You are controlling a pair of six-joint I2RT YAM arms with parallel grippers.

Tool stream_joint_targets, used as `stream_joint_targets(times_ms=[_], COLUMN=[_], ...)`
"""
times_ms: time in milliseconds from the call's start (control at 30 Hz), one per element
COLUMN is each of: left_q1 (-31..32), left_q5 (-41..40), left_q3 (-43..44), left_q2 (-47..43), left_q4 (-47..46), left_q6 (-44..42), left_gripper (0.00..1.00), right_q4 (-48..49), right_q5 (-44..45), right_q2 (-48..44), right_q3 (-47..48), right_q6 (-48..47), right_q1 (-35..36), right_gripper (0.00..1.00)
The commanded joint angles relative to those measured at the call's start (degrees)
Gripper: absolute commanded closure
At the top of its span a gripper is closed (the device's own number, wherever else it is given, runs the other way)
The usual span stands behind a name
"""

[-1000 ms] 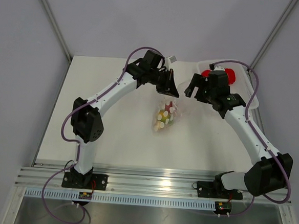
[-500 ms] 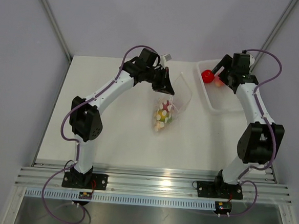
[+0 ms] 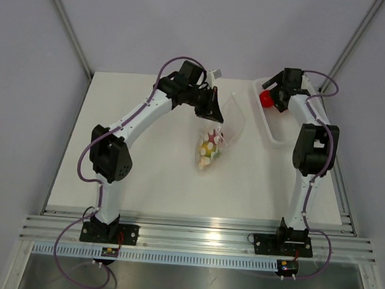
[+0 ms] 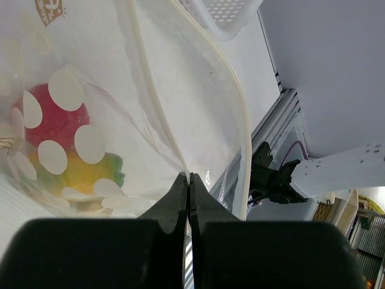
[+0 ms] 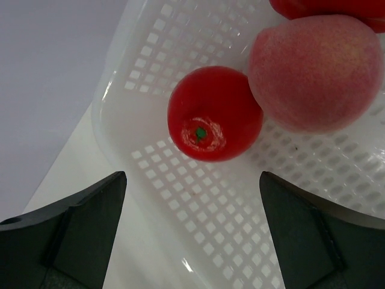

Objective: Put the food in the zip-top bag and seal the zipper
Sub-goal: Pick up the fake fruit from the bin.

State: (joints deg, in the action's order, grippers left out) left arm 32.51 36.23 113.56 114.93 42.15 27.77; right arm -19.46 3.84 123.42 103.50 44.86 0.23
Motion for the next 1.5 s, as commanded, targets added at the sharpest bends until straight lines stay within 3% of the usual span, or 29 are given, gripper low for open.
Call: stream_joint_targets(times_ms=[0,533,633,800,933,1467], left_q1=[-0.43,-0.61,-0.69,-0.78,-0.78,-0.96], left_q5=[-0.02,0.25,0.16,0.16,0.07,-0.89], left_q3=[3.16,2.63,2.63,2.72,2.37,2.46], left_q2=[0.03,0.38,0.64,0.99,0.91,0.99], left_q4=[0.56,0.3,0.21,0.21,0.04,-0.84], left_q6=[-2.37,-2.98,-2.98,-2.98,-2.9,-1.14], left_gripper=[1.0,1.0,1.0,1.0,1.0,1.0], right_q4=[3.82,5.4,6.19,9.7,11.73,13.49], right_q5=[3.54,8.12,8.47,9.43,10.05,4.52], right_q2=[3.92,12.9,12.64,8.17,3.16,-23.37], right_q3=[5.12,9.96,9.0,3.38,-2.41,-23.34], right_q6=[4.44,7.78,7.7,6.82,5.15,-1.62], right_q1=[0.21,0.21,0.21,0.21,0.21,0.21], right_gripper=[0.01,0.01,0.05,0.25,0.31,0.32])
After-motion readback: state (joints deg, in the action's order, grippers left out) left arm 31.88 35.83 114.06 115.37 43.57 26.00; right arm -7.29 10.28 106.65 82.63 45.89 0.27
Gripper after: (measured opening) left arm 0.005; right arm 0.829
